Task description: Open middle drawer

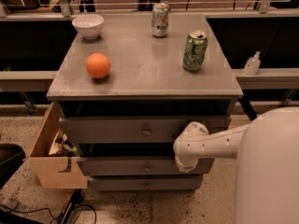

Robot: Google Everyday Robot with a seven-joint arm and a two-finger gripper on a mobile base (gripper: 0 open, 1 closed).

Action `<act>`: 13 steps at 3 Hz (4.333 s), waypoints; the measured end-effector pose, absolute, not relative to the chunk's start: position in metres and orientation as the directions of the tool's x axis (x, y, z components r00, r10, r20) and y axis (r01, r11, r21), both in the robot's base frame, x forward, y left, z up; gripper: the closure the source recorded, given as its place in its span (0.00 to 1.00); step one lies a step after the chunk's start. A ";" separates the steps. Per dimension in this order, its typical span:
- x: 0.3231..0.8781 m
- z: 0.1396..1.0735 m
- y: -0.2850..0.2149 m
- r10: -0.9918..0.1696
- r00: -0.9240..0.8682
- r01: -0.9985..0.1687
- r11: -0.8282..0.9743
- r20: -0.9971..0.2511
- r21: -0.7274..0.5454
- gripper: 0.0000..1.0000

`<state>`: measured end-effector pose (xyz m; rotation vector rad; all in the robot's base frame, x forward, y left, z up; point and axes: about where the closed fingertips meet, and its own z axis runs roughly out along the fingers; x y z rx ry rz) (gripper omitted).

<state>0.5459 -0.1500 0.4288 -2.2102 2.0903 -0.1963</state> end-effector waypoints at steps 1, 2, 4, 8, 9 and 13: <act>0.545 0.428 -0.150 -0.998 0.054 -0.986 -0.057 0.030 -0.154 0.82; 0.545 0.428 -0.150 -0.998 0.054 -0.986 -0.057 0.030 -0.154 0.59; 0.545 0.428 -0.150 -0.998 0.054 -0.986 -0.057 0.030 -0.154 0.13; 0.539 0.455 -0.147 -0.996 0.043 -0.973 -0.060 0.079 -0.222 0.20; 0.528 0.475 -0.149 -0.994 0.024 -0.958 -0.054 0.110 -0.282 0.43; 0.569 0.513 -0.177 -0.985 0.061 -0.831 -0.141 0.163 -0.539 1.00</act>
Offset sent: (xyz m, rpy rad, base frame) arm -0.0006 -0.0002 -0.0008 -0.0003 0.0017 0.0001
